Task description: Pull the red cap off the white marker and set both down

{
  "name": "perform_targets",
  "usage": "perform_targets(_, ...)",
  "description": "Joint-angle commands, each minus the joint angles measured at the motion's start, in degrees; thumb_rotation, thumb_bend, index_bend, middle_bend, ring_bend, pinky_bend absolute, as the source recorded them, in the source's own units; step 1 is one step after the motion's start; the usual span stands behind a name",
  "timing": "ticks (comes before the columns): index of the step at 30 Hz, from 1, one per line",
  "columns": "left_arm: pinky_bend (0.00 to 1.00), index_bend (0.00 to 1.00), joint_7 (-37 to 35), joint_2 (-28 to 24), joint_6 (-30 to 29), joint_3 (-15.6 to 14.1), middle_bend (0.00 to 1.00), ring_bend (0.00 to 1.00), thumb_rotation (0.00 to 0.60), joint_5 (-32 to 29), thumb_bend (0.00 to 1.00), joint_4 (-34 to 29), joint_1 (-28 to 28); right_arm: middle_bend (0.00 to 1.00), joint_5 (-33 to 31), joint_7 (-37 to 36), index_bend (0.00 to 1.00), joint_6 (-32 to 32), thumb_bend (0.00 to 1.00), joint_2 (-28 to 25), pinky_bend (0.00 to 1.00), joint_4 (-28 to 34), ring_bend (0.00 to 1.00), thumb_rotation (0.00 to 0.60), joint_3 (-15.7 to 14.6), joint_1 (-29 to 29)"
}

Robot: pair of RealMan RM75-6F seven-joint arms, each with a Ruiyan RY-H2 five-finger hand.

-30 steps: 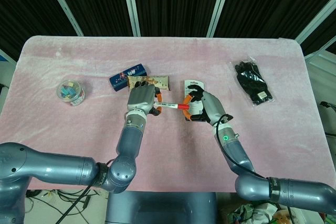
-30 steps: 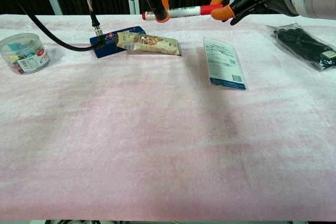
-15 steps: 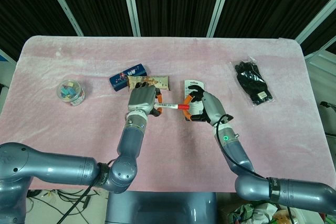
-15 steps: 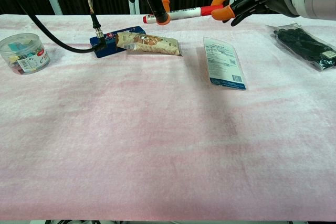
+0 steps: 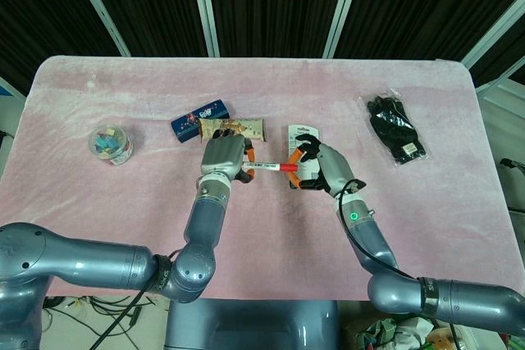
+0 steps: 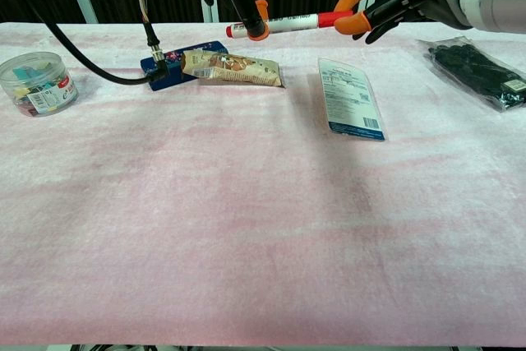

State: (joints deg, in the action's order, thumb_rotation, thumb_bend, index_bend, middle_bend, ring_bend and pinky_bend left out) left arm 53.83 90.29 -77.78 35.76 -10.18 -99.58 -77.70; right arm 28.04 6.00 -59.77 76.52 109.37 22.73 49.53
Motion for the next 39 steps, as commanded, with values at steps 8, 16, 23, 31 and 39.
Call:
perform_targets(8, 0.05, 0.75, 0.3, 0.2, 0.0, 0.1, 0.36, 0.08, 0.600, 0.0, 0.69, 0.4, -0.1, 0.17, 0.4, -0.5, 0.82, 0.4, 0.51, -0.4, 0.28, 0.1, 0.39, 0.600, 0.1, -0.5)
perform_targets(16, 0.05, 0.75, 0.4, 0.5, -0.1, 0.2, 0.36, 0.08, 0.600, 0.0, 0.70, 0.5, -0.2, 0.17, 0.7, -0.8, 0.85, 0.1, 0.51, -0.5, 0.27, 0.1, 0.39, 0.600, 0.1, -0.9)
perform_targets(23, 0.05, 0.75, 0.3, 0.5, -0.2, 0.2, 0.36, 0.08, 0.600, 0.3, 0.70, 0.6, -0.1, 0.17, 0.9, -0.9, 0.85, 0.2, 0.51, -0.9, 0.27, 0.1, 0.39, 0.600, 0.1, -1.3)
perform_targets(31, 0.05, 0.75, 0.4, -0.9, -0.4, 0.1, 0.36, 0.08, 0.600, 0.3, 0.70, 0.4, 1.2, 0.17, 3.0, -3.5, 0.85, 0.7, 0.51, -4.3, 0.27, 2.5, 0.39, 0.600, 0.4, -4.0)
perform_targets(39, 0.05, 0.75, 0.1, -4.2, 0.7, -1.3, 0.36, 0.08, 0.600, 1.4, 0.70, -2.9, 4.2, 0.16, 4.7, -5.6, 0.85, 2.5, 0.51, -7.7, 0.27, 1.7, 0.39, 0.600, -1.0, -7.0)
